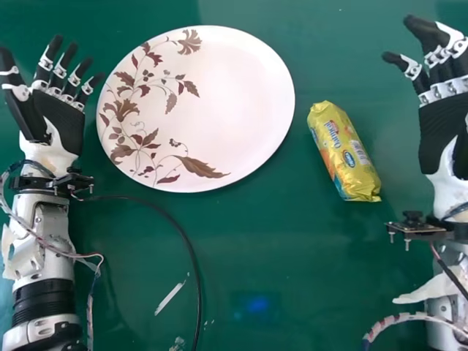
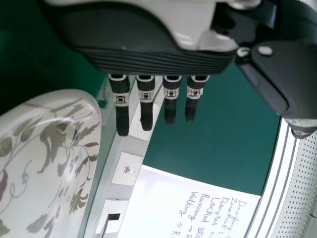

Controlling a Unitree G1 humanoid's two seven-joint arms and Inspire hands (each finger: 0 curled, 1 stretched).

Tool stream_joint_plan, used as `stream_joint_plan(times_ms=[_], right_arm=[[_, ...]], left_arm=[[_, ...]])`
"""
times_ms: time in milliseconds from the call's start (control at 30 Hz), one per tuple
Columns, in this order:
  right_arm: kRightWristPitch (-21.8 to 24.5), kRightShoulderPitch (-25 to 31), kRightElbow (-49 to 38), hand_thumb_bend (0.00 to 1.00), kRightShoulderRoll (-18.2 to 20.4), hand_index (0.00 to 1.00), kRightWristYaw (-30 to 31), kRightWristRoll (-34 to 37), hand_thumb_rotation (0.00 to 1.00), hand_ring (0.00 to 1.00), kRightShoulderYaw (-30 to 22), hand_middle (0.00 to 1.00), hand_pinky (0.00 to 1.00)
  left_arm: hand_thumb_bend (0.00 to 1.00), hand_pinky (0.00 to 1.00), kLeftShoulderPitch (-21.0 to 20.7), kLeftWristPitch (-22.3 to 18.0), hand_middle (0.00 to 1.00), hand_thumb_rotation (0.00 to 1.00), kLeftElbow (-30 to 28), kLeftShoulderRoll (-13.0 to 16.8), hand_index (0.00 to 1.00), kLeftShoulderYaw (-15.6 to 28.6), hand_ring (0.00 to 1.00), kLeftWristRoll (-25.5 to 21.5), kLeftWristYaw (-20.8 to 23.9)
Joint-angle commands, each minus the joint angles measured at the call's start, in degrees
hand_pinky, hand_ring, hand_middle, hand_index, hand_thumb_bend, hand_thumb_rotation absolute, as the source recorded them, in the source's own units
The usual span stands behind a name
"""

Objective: Pick up biscuit and place it in the plate

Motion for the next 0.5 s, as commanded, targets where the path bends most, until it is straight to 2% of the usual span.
stream_joint_plan(times_ms=[0, 100, 200, 333, 467], right_arm=[[1.4, 2.4, -2.8, 0.89, 0.3, 0.81, -2.7, -4.9, 0.43, 0.89, -0.9, 0.89, 0.82], [5.2, 5.1, -9.2, 0.90, -0.3, 0.81, -6.6, -14.4, 0.43, 0.89, -2.3, 0.90, 0.83], [10.5, 8.2, -16.7, 0.90, -0.5, 0.81, -8.0, -19.5, 0.43, 0.89, -3.2, 0.90, 0.82], [17.5, 10.7, -25.5, 0.89, -1.0, 0.82, -7.8, -22.2, 0.43, 0.90, -4.0, 0.91, 0.81], [23.6, 12.1, -32.0, 0.89, -3.3, 0.82, -5.6, -22.4, 0.43, 0.90, -5.9, 0.91, 0.81]], left_arm=[[1.00, 0.75, 3.4, 1.4, 0.96, 0.87, 2.4, -3.3, 0.97, -0.8, 0.89, -0.8, -0.3], [1.00, 0.70, 3.6, 1.9, 0.96, 0.92, 2.0, -3.3, 0.99, -0.9, 0.89, -0.5, 0.3], [1.00, 0.75, 3.6, 1.9, 0.98, 0.93, 2.2, -3.2, 1.00, -0.8, 0.90, -0.5, 0.0], [1.00, 0.81, 3.8, 1.6, 0.99, 0.92, 2.0, -3.3, 1.00, -0.9, 0.91, -0.3, 0.0], [1.00, 0.85, 3.8, 1.2, 1.00, 0.88, 2.4, -3.4, 1.00, -0.9, 0.94, -0.2, -0.3]])
